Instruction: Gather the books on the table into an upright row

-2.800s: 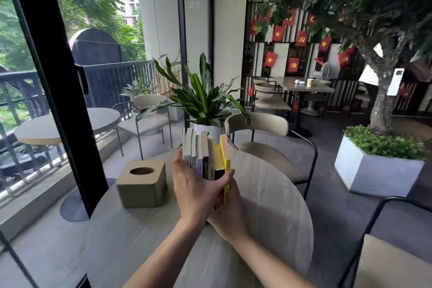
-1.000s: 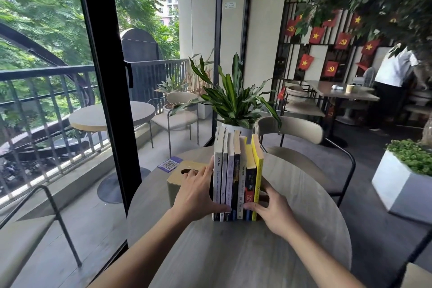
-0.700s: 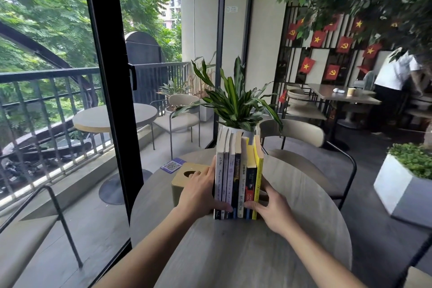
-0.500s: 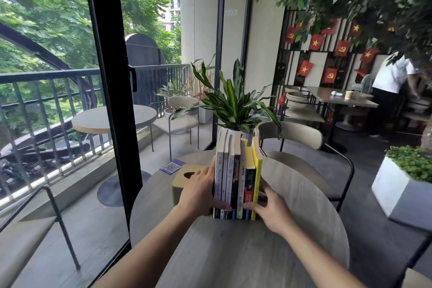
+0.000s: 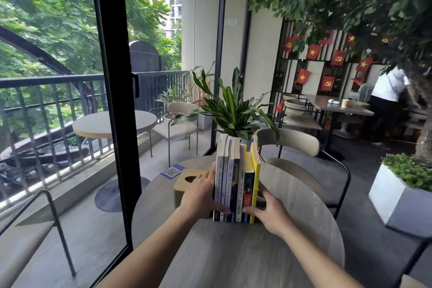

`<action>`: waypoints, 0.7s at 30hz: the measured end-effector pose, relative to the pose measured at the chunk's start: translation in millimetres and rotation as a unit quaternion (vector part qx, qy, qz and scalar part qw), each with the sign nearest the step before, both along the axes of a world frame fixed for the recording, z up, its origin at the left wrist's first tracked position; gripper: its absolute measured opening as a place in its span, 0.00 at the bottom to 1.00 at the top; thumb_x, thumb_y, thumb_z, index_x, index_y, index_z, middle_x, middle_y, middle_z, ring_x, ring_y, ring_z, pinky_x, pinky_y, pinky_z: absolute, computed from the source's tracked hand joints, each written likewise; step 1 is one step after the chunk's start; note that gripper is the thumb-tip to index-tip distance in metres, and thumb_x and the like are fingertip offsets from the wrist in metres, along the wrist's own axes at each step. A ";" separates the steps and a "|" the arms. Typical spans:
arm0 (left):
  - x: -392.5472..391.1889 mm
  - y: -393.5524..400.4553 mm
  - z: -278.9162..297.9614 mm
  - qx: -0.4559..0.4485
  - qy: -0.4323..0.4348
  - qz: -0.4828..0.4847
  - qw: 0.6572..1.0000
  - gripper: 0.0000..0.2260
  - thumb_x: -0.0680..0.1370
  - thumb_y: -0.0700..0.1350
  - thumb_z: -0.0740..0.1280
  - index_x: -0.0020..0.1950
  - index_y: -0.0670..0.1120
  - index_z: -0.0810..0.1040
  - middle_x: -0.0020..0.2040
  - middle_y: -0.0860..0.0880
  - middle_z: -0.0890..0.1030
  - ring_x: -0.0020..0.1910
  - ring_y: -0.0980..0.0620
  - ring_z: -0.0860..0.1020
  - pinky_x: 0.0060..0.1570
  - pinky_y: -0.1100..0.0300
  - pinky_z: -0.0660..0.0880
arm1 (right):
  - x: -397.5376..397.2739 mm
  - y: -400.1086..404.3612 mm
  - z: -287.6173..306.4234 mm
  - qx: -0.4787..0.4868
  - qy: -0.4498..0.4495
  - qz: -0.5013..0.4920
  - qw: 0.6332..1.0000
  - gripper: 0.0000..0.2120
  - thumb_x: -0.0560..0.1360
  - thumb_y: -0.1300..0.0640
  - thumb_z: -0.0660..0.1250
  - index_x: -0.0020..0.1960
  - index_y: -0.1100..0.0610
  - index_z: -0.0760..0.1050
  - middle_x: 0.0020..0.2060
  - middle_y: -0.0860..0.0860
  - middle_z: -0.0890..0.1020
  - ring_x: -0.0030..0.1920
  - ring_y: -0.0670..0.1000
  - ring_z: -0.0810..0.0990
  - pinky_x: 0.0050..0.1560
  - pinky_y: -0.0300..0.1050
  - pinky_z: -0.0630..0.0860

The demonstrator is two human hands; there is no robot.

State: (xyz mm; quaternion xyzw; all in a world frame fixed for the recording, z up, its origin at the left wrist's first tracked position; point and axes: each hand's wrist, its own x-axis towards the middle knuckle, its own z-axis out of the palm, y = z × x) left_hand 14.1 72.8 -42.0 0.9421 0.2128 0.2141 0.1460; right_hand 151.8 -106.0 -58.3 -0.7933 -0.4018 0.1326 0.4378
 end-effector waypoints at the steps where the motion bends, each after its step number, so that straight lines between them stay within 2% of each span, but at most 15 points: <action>1: -0.2 0.3 -0.2 0.003 0.000 -0.003 1.000 0.54 0.58 0.62 0.80 0.77 0.48 0.59 0.68 0.50 0.73 0.65 0.48 0.70 0.63 0.48 0.72 | 1.6 -0.6 -0.9 -0.005 -0.003 0.004 1.000 0.39 0.68 0.48 0.77 0.74 0.47 0.63 0.65 0.47 0.78 0.67 0.49 0.74 0.69 0.53 0.70; 4: -0.7 0.0 -1.7 0.008 -0.002 -0.005 1.000 0.54 0.58 0.62 0.80 0.77 0.48 0.59 0.68 0.50 0.73 0.65 0.48 0.71 0.63 0.48 0.73 | 2.5 -3.4 -2.9 -0.030 -0.008 -0.002 1.000 0.36 0.68 0.46 0.76 0.73 0.46 0.65 0.64 0.47 0.79 0.67 0.50 0.75 0.68 0.55 0.71; 8: -1.5 -1.4 -0.2 0.022 -0.001 -0.003 1.000 0.54 0.58 0.62 0.80 0.78 0.48 0.58 0.68 0.51 0.73 0.64 0.49 0.71 0.63 0.50 0.72 | 0.9 -2.6 -4.9 -0.029 -0.017 -0.012 0.999 0.38 0.69 0.48 0.76 0.74 0.44 0.62 0.62 0.46 0.80 0.65 0.49 0.76 0.67 0.54 0.73; 10: -5.8 -8.3 2.8 0.059 0.006 0.008 0.998 0.52 0.61 0.65 0.78 0.77 0.47 0.59 0.68 0.50 0.72 0.63 0.48 0.71 0.63 0.52 0.71 | -0.5 -2.8 -3.9 -0.027 -0.023 -0.013 0.999 0.38 0.69 0.48 0.76 0.75 0.45 0.62 0.64 0.46 0.79 0.66 0.49 0.75 0.67 0.53 0.72; 13: -15.4 -23.5 3.3 0.155 0.020 0.061 0.986 0.47 0.65 0.73 0.69 0.75 0.47 0.61 0.65 0.50 0.72 0.61 0.48 0.68 0.64 0.55 0.67 | -2.2 -6.0 -8.6 -0.008 -0.024 -0.023 0.999 0.40 0.67 0.46 0.77 0.74 0.46 0.63 0.65 0.45 0.77 0.66 0.49 0.75 0.67 0.53 0.73; 16: -24.5 -42.2 5.2 0.166 0.011 0.121 0.979 0.46 0.65 0.79 0.56 0.72 0.48 0.65 0.63 0.50 0.72 0.61 0.48 0.67 0.67 0.53 0.63 | -6.1 -12.2 -11.7 0.047 -0.048 -0.053 0.996 0.42 0.65 0.43 0.78 0.74 0.48 0.63 0.65 0.47 0.76 0.63 0.49 0.77 0.63 0.53 0.76; 18: -29.8 -53.8 3.8 0.132 -0.043 0.160 0.977 0.40 0.67 0.79 0.52 0.63 0.49 0.71 0.57 0.50 0.73 0.59 0.48 0.68 0.64 0.52 0.64 | -11.7 -18.6 -7.0 0.095 -0.066 -0.078 0.990 0.39 0.66 0.43 0.77 0.72 0.51 0.65 0.60 0.47 0.77 0.58 0.46 0.79 0.58 0.46 0.79; 20: -32.2 -60.3 7.4 0.081 -0.165 0.182 0.966 0.29 0.71 0.75 0.56 0.51 0.50 0.71 0.49 0.52 0.72 0.51 0.49 0.69 0.54 0.53 0.66 | -20.1 -24.7 9.4 0.155 -0.084 -0.109 0.978 0.27 0.70 0.47 0.75 0.64 0.52 0.70 0.52 0.47 0.79 0.48 0.41 0.80 0.48 0.32 0.77; 21: -32.4 -63.0 11.3 0.035 -0.231 0.170 0.957 0.25 0.73 0.72 0.59 0.46 0.50 0.70 0.45 0.52 0.71 0.47 0.50 0.69 0.50 0.55 0.66 | -25.3 -27.6 19.4 0.190 -0.091 -0.113 0.971 0.19 0.71 0.47 0.73 0.58 0.51 0.71 0.48 0.47 0.80 0.44 0.42 0.80 0.43 0.31 0.75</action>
